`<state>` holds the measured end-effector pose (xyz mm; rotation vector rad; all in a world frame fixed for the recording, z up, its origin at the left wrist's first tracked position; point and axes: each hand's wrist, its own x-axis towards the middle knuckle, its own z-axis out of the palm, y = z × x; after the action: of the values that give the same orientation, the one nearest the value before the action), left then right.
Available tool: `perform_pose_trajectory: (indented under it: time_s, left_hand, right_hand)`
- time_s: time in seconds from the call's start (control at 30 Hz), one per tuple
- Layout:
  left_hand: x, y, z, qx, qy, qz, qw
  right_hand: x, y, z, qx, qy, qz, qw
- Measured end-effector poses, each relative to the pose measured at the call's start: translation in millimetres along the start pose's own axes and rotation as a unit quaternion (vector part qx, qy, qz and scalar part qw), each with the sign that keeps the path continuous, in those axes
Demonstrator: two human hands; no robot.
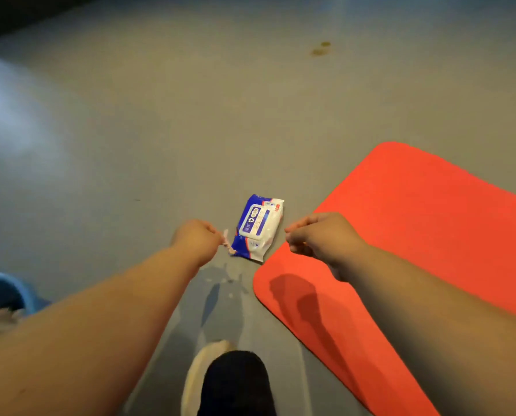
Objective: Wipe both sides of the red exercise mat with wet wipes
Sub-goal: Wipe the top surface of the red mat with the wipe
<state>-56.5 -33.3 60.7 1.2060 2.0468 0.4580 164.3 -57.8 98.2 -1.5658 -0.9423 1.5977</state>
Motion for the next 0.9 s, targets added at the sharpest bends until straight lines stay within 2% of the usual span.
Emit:
perform_pose_trajectory:
  time_s: [0.1,0.2,0.27,0.33,0.37,0.43,0.53,0.6,0.67,0.7,0.77,0.8,0.9]
  left_hand:
    - [34,-21,17,0.029,-0.035,-0.028,0.999]
    - [58,-29,30,0.109,-0.068,-0.061,0.990]
    - [69,-29,32,0.165,-0.071,-0.041,0.983]
    - [72,-20,39,0.131,-0.042,-0.045,0.990]
    - [69,-19,45,0.134,-0.049,-0.012,0.990]
    - [60,-21,63,0.168,-0.092,0.033,0.981]
    - [37,-32,97,0.187,-0.163,0.001,0.969]
    - [21,-40,117,0.150,-0.178,-0.070,0.970]
    - [10,-51,132,-0.024,-0.153,-0.161,0.975]
    - [8,-59,141,-0.127,-0.157,-0.187,0.961]
    - [-17,-49,137,-0.282,-0.203,-0.227,0.910]
    - [-37,-32,127,-0.322,-0.219,-0.217,0.895]
    - [-81,-4,120,-0.345,-0.274,-0.128,0.889]
  right_hand:
    - [24,7,7,-0.025,0.010,0.017,0.999]
    - [43,13,1,-0.024,0.047,0.038,0.998]
    - [51,21,-1,-0.028,0.067,0.051,0.996]
    - [56,27,2,-0.035,0.081,0.065,0.994]
    - [57,29,3,-0.035,0.090,0.070,0.993]
    - [57,35,7,-0.031,0.104,0.074,0.991]
    - [49,43,6,-0.031,0.120,0.084,0.989]
    - [42,52,4,-0.040,0.133,0.091,0.986]
    - [35,58,2,-0.045,0.145,0.088,0.984]
    - [29,59,1,-0.044,0.149,0.081,0.984]
    - [16,61,-1,-0.050,0.149,0.058,0.986]
    - [7,61,-3,-0.059,0.147,0.044,0.986]
    - [-22,53,-28,-0.125,0.171,0.006,0.977]
